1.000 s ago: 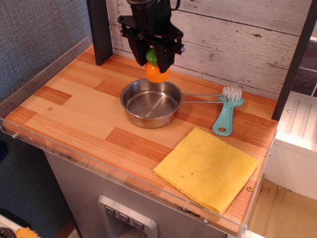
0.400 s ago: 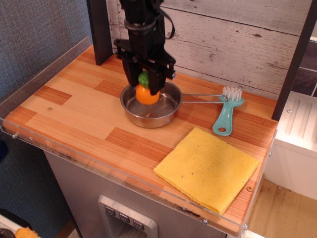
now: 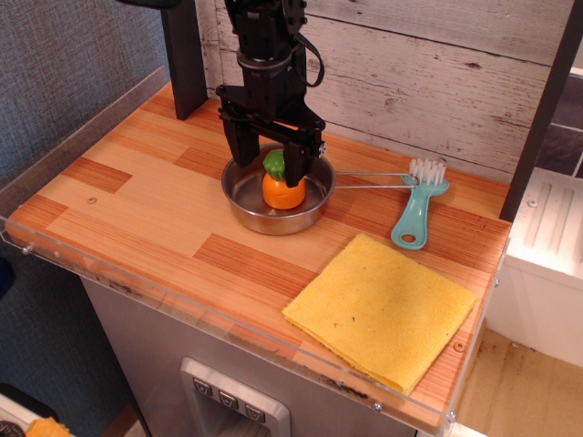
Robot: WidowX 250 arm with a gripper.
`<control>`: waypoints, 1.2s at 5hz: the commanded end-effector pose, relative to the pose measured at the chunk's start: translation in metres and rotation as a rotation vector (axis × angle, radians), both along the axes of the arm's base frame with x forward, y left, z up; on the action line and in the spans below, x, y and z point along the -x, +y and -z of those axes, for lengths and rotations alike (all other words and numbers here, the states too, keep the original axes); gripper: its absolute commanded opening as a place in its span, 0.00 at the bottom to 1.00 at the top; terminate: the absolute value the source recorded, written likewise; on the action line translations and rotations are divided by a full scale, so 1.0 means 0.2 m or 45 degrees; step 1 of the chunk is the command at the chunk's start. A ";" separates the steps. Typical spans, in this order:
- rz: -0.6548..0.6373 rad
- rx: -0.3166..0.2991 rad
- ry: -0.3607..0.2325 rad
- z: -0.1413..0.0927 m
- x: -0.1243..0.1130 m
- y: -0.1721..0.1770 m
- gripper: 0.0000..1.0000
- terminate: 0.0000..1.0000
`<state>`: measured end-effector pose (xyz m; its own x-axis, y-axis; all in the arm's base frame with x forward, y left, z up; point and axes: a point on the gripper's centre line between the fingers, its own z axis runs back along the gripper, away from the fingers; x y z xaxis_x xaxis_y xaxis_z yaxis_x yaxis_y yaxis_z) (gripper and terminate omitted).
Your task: Place the orange bottle into the silver pot.
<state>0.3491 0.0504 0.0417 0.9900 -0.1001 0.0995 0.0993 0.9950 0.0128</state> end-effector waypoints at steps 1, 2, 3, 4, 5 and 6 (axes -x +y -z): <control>0.025 0.029 -0.185 -0.30 0.07 0.01 1.00 0.00; 0.015 0.078 -0.251 -0.44 0.11 0.00 1.00 0.00; -0.005 0.071 -0.235 -0.46 0.13 -0.01 1.00 0.00; -0.017 0.043 -0.180 -0.42 0.14 -0.02 1.00 0.00; -0.010 -0.093 -0.068 -0.40 0.12 -0.05 1.00 0.00; -0.010 -0.093 -0.068 -0.40 0.12 -0.05 1.00 1.00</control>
